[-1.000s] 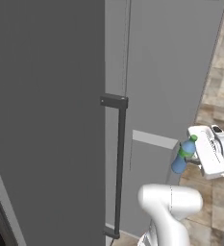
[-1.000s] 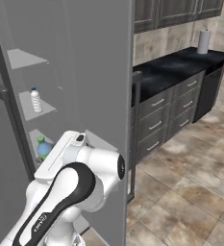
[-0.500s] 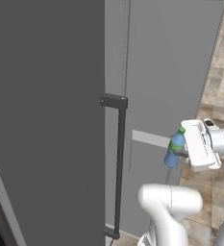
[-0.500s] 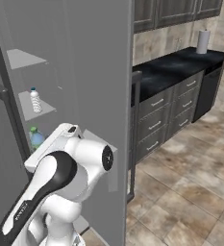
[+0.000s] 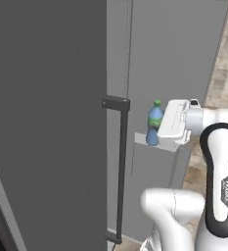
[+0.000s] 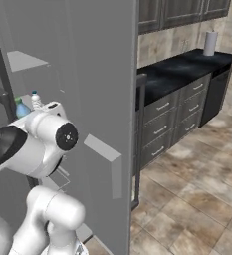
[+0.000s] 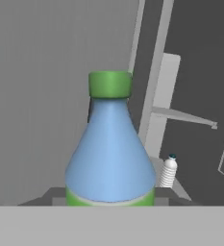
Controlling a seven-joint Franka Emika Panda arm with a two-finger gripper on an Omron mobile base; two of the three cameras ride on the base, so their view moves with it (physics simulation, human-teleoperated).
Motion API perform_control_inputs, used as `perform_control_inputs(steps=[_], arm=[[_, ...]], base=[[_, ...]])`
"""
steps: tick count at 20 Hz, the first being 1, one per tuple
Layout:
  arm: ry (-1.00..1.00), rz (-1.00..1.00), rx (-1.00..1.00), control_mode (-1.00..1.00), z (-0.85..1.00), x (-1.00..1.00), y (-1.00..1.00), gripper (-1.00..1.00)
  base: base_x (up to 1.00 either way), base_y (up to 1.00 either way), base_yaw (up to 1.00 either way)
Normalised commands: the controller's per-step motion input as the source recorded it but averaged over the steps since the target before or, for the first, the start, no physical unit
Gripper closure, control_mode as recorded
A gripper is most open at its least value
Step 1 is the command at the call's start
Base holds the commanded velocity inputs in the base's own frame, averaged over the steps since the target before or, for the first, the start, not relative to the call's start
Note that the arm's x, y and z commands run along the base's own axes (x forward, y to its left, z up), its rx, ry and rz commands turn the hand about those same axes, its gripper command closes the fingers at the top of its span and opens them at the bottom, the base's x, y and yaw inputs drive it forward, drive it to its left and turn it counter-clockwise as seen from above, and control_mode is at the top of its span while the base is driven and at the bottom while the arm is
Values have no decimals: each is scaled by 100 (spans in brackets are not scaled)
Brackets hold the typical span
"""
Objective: Take the bottled waters from the counter and place them in the freezer to freeze. Close the freezer door after placing the bottles.
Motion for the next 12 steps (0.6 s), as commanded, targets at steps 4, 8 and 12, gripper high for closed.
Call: perform_control_inputs(steps=[4,8,12], arm=[[3,1,2,-100,32,32,-3,100],[0,0,9,-100,1,13,-9,100],[0,0,5,-100,18,34,1,100]], base=[[0,0,0],[0,0,0],[0,0,0]])
